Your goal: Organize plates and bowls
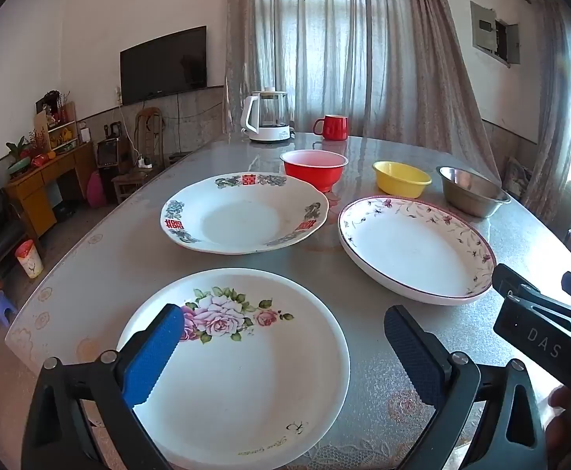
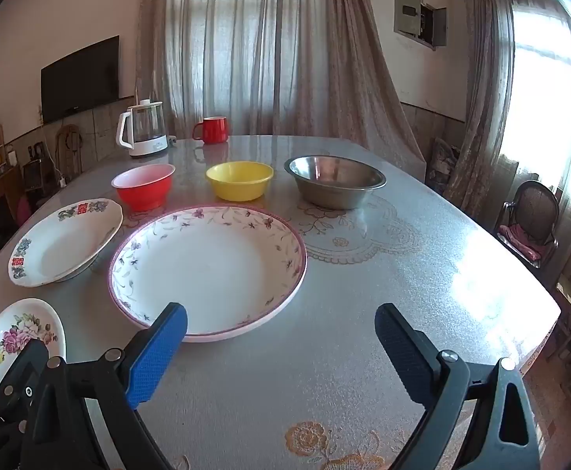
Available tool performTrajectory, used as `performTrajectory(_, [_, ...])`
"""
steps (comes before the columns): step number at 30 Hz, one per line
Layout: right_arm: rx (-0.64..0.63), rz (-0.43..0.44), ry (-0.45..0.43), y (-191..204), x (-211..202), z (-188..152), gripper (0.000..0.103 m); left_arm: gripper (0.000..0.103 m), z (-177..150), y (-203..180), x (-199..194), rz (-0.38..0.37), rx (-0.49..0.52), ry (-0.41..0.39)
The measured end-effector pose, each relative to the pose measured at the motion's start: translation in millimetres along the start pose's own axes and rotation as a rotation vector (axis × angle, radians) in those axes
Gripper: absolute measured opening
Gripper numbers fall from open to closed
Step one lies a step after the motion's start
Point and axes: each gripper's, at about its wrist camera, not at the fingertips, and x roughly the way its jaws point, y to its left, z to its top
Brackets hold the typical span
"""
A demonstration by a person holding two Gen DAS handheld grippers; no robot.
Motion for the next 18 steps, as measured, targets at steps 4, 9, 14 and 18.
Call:
performTrajectory(4, [-0.006, 0.011, 0.003, 1.3, 0.2, -5.2, 0.099, 0.103, 0.0, 1.8, 3.2, -0.008, -0.003, 0.013])
performTrajectory(9, [-0.008, 0.037, 0.027, 2.0, 6.0, -5.4, 0.099, 0.103, -3.8, 3.0, 4.8, -0.006, -0.01, 0.012])
performTrajectory(14, [-0.003, 0.057, 0.035, 4.5, 6.7, -4.6, 0.099, 0.103, -3.0, 3.3, 6.9, -0.004, -0.011, 0.021])
performTrajectory(18, [-0.005, 0.067, 0.032, 5.2, 5.1, -4.0, 0.099, 0.103, -2.2, 2.9, 7.2, -0.005, -0.008, 0.022])
